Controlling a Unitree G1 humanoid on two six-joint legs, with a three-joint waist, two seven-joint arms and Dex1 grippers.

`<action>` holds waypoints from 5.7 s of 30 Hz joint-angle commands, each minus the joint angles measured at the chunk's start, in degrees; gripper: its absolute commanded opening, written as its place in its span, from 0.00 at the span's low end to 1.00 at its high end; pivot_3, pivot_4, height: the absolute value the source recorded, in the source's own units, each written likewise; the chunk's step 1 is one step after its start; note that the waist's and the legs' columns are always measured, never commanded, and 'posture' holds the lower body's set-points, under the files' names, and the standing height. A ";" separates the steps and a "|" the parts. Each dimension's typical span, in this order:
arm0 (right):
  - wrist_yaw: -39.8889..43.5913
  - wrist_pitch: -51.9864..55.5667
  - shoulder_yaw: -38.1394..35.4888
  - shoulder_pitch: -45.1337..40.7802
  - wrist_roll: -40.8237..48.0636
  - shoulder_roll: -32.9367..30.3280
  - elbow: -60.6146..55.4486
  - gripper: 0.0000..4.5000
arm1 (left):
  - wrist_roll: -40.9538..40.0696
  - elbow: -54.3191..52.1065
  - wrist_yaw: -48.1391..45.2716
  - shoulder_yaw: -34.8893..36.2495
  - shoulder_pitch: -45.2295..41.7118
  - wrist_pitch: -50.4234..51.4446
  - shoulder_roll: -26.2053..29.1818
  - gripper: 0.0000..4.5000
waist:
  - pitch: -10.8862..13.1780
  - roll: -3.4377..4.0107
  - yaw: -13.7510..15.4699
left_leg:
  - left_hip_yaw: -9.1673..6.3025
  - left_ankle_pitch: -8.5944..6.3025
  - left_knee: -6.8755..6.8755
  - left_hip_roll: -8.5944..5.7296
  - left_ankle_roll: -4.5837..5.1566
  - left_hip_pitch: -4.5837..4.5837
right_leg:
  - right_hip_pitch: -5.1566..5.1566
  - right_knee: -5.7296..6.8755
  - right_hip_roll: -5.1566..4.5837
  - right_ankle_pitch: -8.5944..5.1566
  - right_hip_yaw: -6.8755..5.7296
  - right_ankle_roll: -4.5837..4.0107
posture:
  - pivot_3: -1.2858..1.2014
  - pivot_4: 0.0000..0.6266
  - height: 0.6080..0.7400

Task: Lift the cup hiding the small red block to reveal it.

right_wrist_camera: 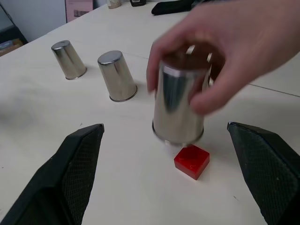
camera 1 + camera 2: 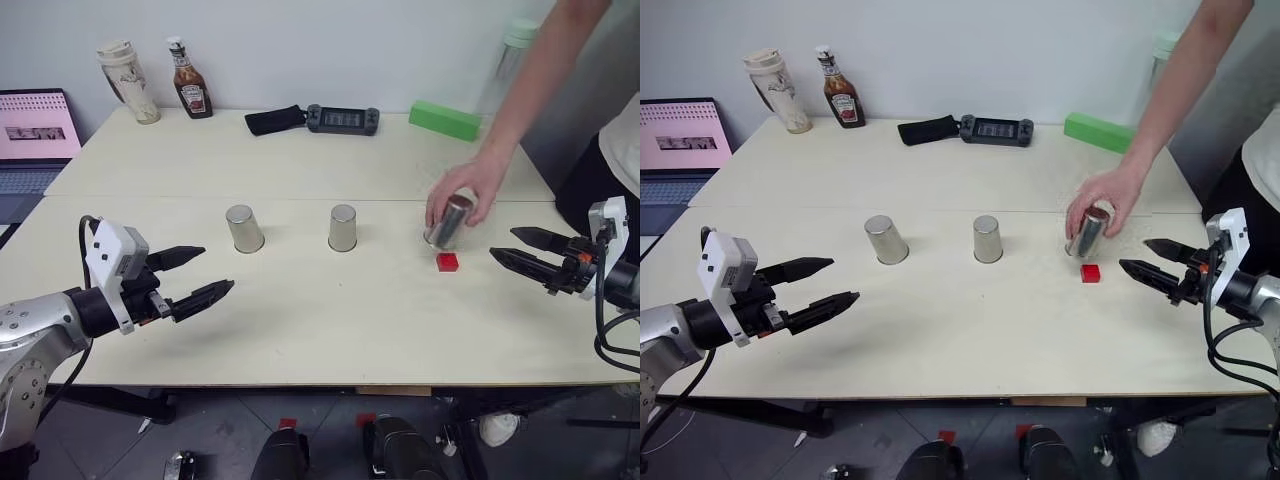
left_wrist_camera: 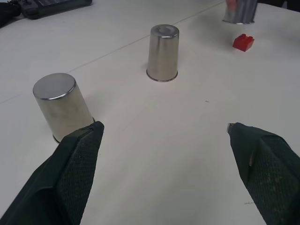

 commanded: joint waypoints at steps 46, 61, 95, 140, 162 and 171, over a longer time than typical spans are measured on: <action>-1.94 -1.23 3.87 -3.14 -1.48 2.10 -5.95 0.99 | 6.00 -0.93 4.60 -7.40 -3.40 -2.53 -1.81 1.00 | 0.00 0.00 -0.16 | 0.01 0.00 0.00 0.00 0.00 0.02 | 0.00 0.01 0.00 0.02 0.02 0.03 | 0.52 0.24 1.00; -12.20 -0.34 16.36 -14.90 -7.36 11.47 -10.41 0.99 | 22.94 6.48 27.72 -29.82 -20.18 -4.64 -24.83 1.00 | -0.02 -0.02 0.26 | -0.12 0.00 0.10 -0.12 0.00 -0.31 | -0.09 0.00 -0.07 0.09 -0.02 0.11 | 0.52 0.24 1.00; -14.78 1.87 18.07 -14.23 -6.99 13.44 -14.91 0.99 | 32.64 40.47 26.33 -35.98 -41.74 -20.65 -42.07 1.00 | -0.05 -0.07 0.15 | -0.23 0.00 0.14 -0.17 0.00 -0.42 | -0.10 0.00 -0.05 0.11 -0.11 0.12 | 0.52 0.24 1.00; -15.26 2.45 18.53 -11.98 -6.49 13.49 -16.37 1.00 | 29.44 20.79 24.74 -27.81 -35.35 -6.75 -33.34 0.58 | -0.05 -0.06 0.06 | -0.29 0.01 0.12 -0.09 -0.01 -0.45 | -0.18 0.06 -0.04 0.11 -0.09 0.12 | 0.52 0.24 1.00; -14.88 2.37 19.69 -12.22 -7.57 13.58 -15.84 1.00 | 29.44 26.35 25.64 -27.90 -29.75 -10.81 -35.03 0.80 | -0.05 -0.06 0.14 | -0.31 0.02 0.25 -0.12 -0.01 -0.47 | -0.13 0.09 -0.06 0.11 -0.09 0.12 | 0.52 0.24 1.00; -14.62 2.30 19.85 -12.34 -7.89 13.76 -15.65 1.00 | 28.74 22.98 24.95 -27.84 -29.06 -9.73 -33.47 1.00 | -0.05 -0.06 0.13 | -0.30 0.01 0.25 -0.12 -0.01 -0.49 | -0.14 0.07 -0.05 0.11 -0.11 0.12 | 0.52 0.24 1.00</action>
